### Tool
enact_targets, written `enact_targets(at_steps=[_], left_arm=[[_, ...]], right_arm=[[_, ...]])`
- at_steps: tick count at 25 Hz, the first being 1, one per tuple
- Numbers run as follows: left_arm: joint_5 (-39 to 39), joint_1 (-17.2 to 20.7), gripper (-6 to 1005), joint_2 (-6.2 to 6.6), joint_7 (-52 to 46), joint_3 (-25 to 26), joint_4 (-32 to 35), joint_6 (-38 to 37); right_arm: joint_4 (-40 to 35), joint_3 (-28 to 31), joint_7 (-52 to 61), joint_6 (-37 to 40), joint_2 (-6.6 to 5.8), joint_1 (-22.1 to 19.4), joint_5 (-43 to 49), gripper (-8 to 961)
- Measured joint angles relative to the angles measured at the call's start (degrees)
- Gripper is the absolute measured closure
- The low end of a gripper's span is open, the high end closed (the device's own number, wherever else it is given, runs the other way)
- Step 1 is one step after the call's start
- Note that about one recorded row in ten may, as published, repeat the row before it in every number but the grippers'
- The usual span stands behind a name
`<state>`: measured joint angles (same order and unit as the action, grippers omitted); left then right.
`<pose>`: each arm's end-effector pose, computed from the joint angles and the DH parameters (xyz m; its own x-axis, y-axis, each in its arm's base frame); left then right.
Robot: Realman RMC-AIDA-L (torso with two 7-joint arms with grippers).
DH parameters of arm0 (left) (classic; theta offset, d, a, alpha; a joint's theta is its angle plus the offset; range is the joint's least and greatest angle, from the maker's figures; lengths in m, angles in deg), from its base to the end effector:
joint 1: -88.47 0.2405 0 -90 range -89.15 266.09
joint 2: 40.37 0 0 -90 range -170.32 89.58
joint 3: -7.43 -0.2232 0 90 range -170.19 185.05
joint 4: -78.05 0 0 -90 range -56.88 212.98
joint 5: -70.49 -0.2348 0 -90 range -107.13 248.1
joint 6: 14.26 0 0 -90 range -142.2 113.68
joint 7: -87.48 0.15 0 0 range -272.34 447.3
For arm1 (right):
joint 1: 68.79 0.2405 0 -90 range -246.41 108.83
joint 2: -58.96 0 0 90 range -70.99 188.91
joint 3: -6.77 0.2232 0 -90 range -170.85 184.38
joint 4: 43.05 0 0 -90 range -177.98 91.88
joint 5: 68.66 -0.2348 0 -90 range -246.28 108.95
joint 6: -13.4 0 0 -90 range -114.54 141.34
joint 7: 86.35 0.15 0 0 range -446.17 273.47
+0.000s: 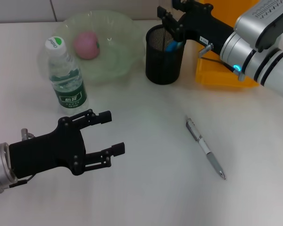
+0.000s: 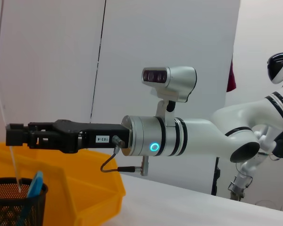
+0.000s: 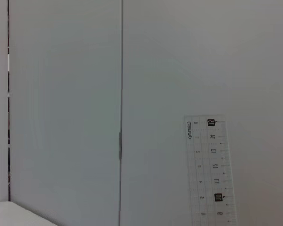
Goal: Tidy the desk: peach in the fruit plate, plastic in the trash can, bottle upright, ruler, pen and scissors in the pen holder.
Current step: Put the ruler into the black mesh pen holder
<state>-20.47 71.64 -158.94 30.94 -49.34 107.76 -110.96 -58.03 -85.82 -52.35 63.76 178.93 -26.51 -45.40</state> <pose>-0.2676 0.2584 -0.0157 0.7166 0.1512 0.6809 0.3259 -0.9357 -0.1352 0.1852 0.4194 -0.0636 0.7656 -0.0214 -0.6429 -0.4960 -0.6560 -0.5689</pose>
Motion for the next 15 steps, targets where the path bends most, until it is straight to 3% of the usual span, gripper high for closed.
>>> enact_targets(at_steps=[15], left_arm=[[0.05, 0.37, 197, -0.09, 1.3, 0.0, 0.0, -0.51]], right_arm=[[0.06, -1.81, -3.76, -0.31, 0.0, 0.07, 0.37, 560]])
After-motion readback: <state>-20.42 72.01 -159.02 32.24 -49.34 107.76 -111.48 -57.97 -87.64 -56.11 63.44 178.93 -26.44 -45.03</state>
